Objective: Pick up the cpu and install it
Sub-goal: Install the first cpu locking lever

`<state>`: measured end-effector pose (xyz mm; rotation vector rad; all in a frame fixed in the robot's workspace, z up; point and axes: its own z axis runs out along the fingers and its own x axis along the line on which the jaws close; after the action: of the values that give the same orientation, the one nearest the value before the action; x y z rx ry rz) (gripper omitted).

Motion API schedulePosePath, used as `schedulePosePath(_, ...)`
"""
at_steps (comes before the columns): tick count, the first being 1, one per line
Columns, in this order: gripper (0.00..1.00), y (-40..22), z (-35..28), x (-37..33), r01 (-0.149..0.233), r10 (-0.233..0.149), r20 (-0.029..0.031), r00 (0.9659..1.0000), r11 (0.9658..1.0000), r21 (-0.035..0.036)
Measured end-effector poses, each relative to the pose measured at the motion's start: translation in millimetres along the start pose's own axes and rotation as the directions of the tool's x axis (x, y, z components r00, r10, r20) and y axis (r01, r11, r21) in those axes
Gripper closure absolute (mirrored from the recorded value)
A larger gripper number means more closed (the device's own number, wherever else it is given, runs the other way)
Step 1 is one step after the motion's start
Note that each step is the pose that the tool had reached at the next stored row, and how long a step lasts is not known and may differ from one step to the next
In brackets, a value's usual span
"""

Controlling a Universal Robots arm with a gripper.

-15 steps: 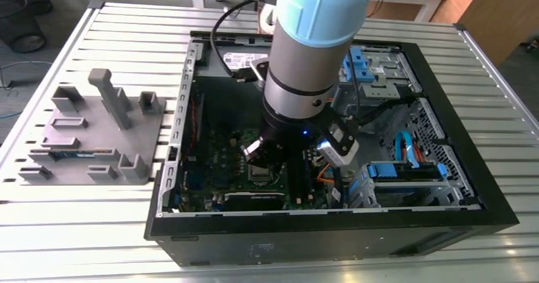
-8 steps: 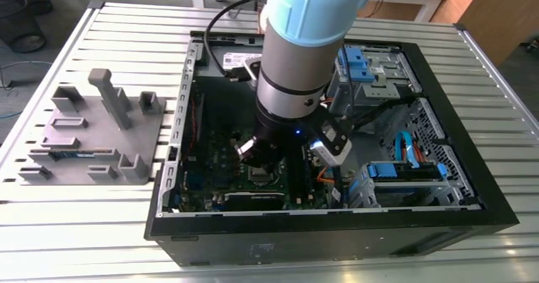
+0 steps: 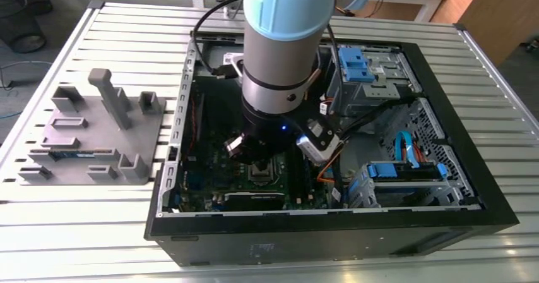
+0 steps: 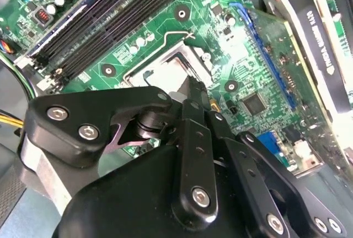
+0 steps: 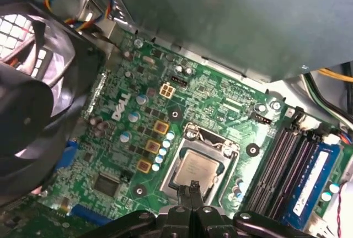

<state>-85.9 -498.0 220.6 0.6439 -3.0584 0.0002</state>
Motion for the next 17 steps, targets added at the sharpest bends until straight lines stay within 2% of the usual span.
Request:
schedulePosePath(2,0.89,0.2,0.0,0.3,0.0,0.0,0.0156,0.9999,1.0,0.007)
schedulePosePath(3,0.89,0.2,0.1,0.3,0.0,0.0,0.0204,0.9998,1.0,0.0089)
schedulePosePath(4,0.89,0.2,0.2,0.2,0.0,0.0,0.0225,0.9997,1.0,0.0096)
schedulePosePath(17,0.89,0.2,1.9,0.3,0.0,0.0,0.023,0.9997,1.0,0.0092)
